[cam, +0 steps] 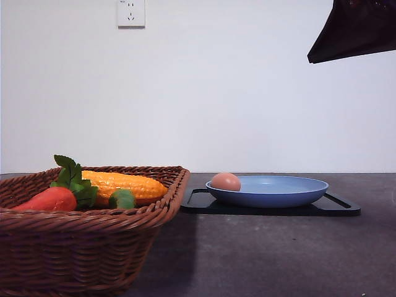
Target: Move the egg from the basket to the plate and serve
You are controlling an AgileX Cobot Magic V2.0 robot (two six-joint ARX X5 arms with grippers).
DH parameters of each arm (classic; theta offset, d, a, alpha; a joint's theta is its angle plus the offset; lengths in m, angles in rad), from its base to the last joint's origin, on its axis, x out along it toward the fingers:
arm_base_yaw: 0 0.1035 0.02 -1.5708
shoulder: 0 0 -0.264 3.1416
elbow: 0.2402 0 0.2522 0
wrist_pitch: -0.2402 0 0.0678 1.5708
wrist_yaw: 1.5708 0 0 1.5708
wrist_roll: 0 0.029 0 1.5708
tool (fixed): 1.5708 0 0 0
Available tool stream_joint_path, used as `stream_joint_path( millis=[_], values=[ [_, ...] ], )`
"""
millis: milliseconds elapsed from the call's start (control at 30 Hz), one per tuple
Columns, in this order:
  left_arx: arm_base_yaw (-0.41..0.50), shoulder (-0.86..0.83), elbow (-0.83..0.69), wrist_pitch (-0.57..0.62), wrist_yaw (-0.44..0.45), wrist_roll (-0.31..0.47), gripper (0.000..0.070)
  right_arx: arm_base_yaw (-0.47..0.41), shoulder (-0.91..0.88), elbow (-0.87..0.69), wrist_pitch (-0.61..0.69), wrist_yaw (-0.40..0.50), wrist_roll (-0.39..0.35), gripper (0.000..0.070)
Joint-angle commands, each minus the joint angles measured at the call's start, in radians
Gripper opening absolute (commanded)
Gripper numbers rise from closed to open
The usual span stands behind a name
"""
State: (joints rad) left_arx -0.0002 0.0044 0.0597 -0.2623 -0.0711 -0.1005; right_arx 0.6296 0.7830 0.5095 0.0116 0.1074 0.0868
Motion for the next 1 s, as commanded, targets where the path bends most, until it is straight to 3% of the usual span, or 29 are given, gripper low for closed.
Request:
stream_joint_path(
  millis=[0,500,533,600,700,800,967],
  values=[
    [0.001,-0.002,-0.014,-0.032,0.003,-0.01,0.0,0.009,0.006,0.01,0.011,0.002,0.014,0.0],
    [0.001,-0.002,-0.014,-0.032,0.003,-0.01,0.0,0.003,-0.056,0.01,-0.041,0.023,0.003,0.0],
    [0.001,-0.002,-0.014,-0.031,0.003,-0.01,0.0,-0.002,-0.086,0.01,-0.047,0.038,-0.004,0.0],
    [0.001,-0.002,-0.014,-0.031,0.003,-0.01,0.0,-0.023,-0.159,0.008,-0.047,0.086,-0.088,0.0],
    [0.001,-0.002,-0.014,-0.03,0.003,-0.01,0.0,-0.081,-0.262,-0.016,-0.043,0.092,-0.156,0.0],
    [0.001,-0.002,-0.014,-0.03,0.003,-0.01,0.0,-0.183,-0.371,-0.075,-0.04,0.088,-0.169,0.0],
    [0.001,-0.002,-0.014,-0.03,0.003,-0.01,0.0,-0.38,-0.526,-0.219,-0.034,-0.025,-0.166,0.0]
  ],
)
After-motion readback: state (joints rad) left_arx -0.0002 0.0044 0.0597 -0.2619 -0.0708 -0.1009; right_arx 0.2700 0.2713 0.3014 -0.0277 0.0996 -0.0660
